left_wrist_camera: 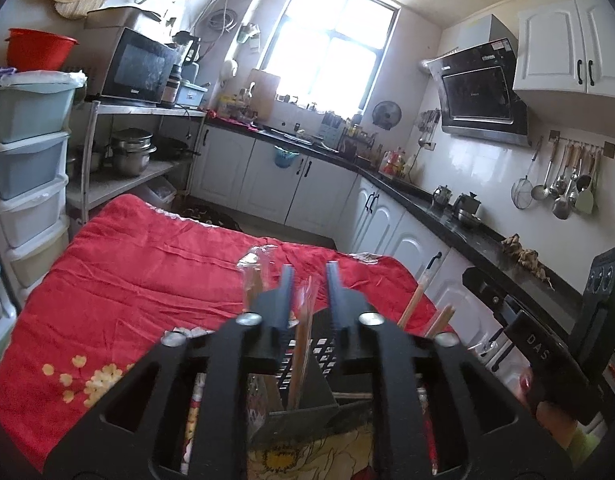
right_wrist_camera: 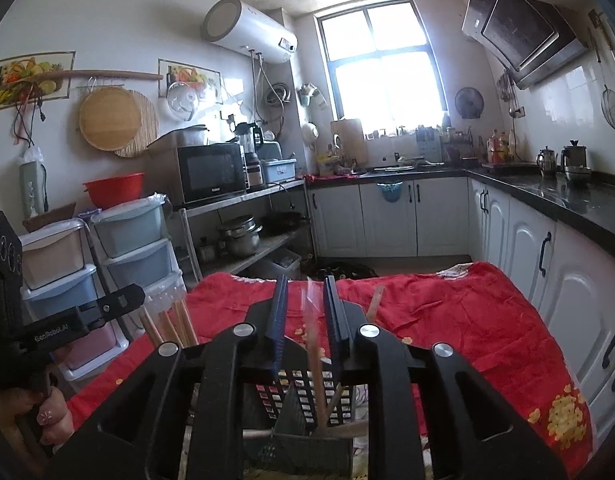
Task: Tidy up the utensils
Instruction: 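Open the right tool to release the chopsticks into the caddy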
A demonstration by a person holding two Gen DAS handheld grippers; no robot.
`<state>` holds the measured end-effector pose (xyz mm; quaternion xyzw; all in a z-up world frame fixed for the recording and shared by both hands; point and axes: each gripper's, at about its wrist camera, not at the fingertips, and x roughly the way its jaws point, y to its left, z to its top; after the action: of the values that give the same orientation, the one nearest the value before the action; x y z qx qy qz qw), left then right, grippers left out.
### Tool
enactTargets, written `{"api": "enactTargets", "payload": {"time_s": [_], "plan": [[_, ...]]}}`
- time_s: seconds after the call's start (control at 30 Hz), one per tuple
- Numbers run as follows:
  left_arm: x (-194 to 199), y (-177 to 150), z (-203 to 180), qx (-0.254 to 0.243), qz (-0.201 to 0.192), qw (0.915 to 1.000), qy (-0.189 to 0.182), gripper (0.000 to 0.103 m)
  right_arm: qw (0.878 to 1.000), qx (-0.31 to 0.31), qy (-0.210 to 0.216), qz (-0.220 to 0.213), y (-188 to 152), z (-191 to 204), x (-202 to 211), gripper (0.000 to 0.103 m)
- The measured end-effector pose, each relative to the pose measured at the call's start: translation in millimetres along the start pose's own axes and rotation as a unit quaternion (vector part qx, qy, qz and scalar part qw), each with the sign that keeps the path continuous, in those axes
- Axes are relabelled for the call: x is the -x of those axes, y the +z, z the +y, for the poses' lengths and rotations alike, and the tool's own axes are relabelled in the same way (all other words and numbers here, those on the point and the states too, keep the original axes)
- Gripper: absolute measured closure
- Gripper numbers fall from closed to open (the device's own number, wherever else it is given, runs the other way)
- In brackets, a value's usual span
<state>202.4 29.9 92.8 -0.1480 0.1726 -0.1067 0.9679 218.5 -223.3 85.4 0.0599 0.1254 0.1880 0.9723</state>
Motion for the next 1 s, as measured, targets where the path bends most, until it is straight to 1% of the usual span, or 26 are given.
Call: {"api": "enactTargets", "payload": {"time_s": [0.07,0.1,0.13,0.17,0.2,0.23,0.27,0.33,0.47,0.53,0.6,0.87,1.0], "plan": [[1,0,1,0.001,0.003,1.0,0.004,0.083,1.0,0.0,0.001,0.002,0,1,2,0.081],[2,0,1,0.002,0.006,1.0,0.006,0.079,1.0,0.0,0.003,0.005,0,1,4,0.079],[3,0,2,0.002,0.008,0.9999,0.008,0.072,1.0,0.0,0.003,0.006,1,1,5,0.077],[4,0,3,0.005,0.01,0.9999,0.01,0.067,1.0,0.001,0.002,0.006,1,2,7,0.076],[5,0,4,0.007,0.011,0.9999,0.011,0.059,1.0,0.001,0.003,0.007,1,2,8,0.075],[7,1,5,0.01,0.012,0.9998,0.012,0.054,1.0,0.002,0.004,0.008,1,2,9,0.074],[9,0,5,0.011,0.011,0.9998,0.013,0.051,1.0,0.002,0.004,0.01,1,2,10,0.073],[13,1,7,0.014,0.011,0.9997,0.014,0.039,1.0,0.003,0.004,0.014,1,2,14,0.07],[24,1,13,0.028,0.012,0.9995,0.012,0.024,1.0,0.004,0.003,0.021,1,3,23,0.066],[30,1,15,0.034,0.008,0.9993,0.012,0.015,1.0,0.003,0.005,0.025,0,3,28,0.063],[34,0,18,0.04,0.009,0.9991,0.01,0.011,1.0,0.003,0.005,0.029,-1,4,32,0.061],[50,-6,17,0.042,0.018,0.9989,0.011,0.011,0.999,0.002,0.006,0.052,-6,6,47,0.052],[54,-12,13,0.036,0.025,0.999,0.011,0.011,0.998,0.001,0.007,0.061,-10,8,52,0.051]]}}
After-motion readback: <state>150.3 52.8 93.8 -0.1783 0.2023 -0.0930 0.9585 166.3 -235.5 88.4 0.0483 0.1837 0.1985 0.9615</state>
